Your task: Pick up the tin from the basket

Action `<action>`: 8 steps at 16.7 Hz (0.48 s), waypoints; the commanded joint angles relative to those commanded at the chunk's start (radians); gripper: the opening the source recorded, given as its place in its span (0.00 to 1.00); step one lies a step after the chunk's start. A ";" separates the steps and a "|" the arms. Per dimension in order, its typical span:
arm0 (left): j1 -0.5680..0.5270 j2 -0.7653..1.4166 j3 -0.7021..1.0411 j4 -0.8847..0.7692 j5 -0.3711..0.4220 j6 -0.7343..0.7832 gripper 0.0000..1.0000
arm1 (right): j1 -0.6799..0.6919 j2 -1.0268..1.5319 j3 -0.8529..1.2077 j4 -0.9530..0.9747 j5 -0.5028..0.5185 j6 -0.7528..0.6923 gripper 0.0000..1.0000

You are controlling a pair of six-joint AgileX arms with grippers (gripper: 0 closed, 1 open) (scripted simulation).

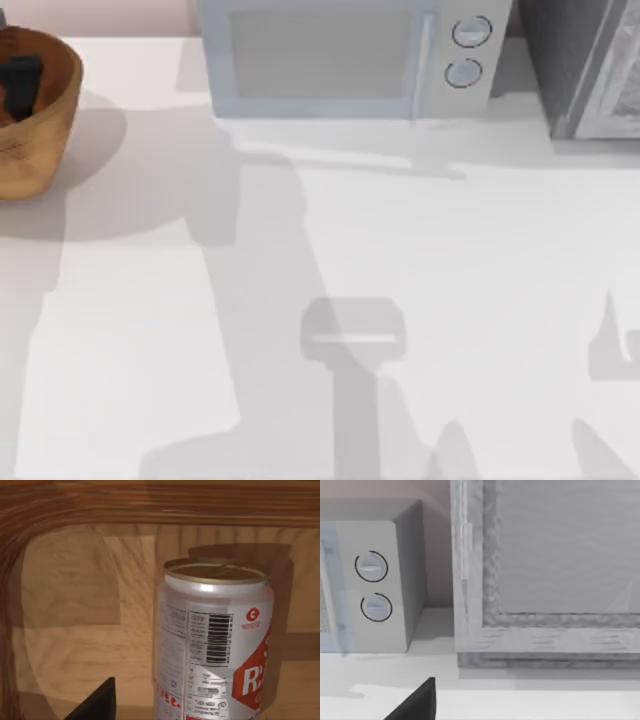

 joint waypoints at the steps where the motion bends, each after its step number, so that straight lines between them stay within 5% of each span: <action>1: 0.006 0.029 0.050 -0.033 -0.002 0.014 1.00 | 0.000 0.000 0.000 0.000 0.000 0.000 1.00; 8: 0.022 0.071 0.177 -0.117 -0.007 0.058 1.00 | 0.000 0.000 0.000 0.000 0.000 0.000 1.00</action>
